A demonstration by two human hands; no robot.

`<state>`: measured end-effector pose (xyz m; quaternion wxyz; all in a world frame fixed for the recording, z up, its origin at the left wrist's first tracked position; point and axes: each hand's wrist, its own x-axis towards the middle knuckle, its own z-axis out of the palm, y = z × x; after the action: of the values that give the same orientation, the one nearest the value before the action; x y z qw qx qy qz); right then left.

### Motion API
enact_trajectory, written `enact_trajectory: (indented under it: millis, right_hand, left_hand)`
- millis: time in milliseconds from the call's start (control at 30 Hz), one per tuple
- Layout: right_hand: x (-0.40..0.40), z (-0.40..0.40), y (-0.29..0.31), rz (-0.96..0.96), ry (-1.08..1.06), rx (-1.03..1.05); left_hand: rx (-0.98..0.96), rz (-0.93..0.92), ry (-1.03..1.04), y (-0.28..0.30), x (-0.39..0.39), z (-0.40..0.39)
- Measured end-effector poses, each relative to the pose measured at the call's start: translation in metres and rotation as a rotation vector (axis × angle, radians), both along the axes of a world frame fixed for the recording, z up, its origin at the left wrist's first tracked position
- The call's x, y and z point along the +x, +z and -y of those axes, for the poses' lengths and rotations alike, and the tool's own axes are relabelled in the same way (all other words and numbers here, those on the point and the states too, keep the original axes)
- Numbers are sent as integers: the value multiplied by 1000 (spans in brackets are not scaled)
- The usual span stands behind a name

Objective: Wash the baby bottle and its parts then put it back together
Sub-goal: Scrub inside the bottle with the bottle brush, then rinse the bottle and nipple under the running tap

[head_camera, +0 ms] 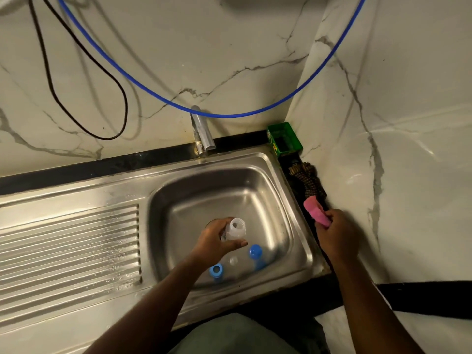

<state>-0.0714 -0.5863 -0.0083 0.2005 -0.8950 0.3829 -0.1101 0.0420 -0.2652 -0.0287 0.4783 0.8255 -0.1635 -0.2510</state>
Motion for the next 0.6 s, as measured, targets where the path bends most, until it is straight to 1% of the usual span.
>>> enact_trajectory:
  millis: [133,267,333,367,400,433,467,500,533,600]
  right_hand:
    - [3,-3,-8,6,14,-69]
    - [3,-21,-8,-11,29,-197]
    - [6,-36,-3,100,42,-216]
    - [11,-45,-2,187,110,-230]
    - [17,-57,-3,273,228,-218]
    - [24,-71,-1,333,363,-131]
    - [31,-87,1,346,493,18]
    - [38,-104,3,309,603,178]
    - [45,-120,5,249,686,292]
    - [60,-147,9,175,797,385]
  left_hand:
    - [-34,34,0,1,-3,1]
    - [-45,22,44,2,-4,-7]
    - [-49,1,77,2,-4,-11]
    - [-53,-18,100,3,-5,-13]
    - [-64,-37,128,5,-6,-16]
    - [-77,-52,151,8,-5,-16]
    - [-93,-67,184,10,-5,-17]
    - [-113,-79,224,14,-4,-17]
    - [-136,-90,263,17,-4,-18]
    - [-175,-96,320,26,-2,-20]
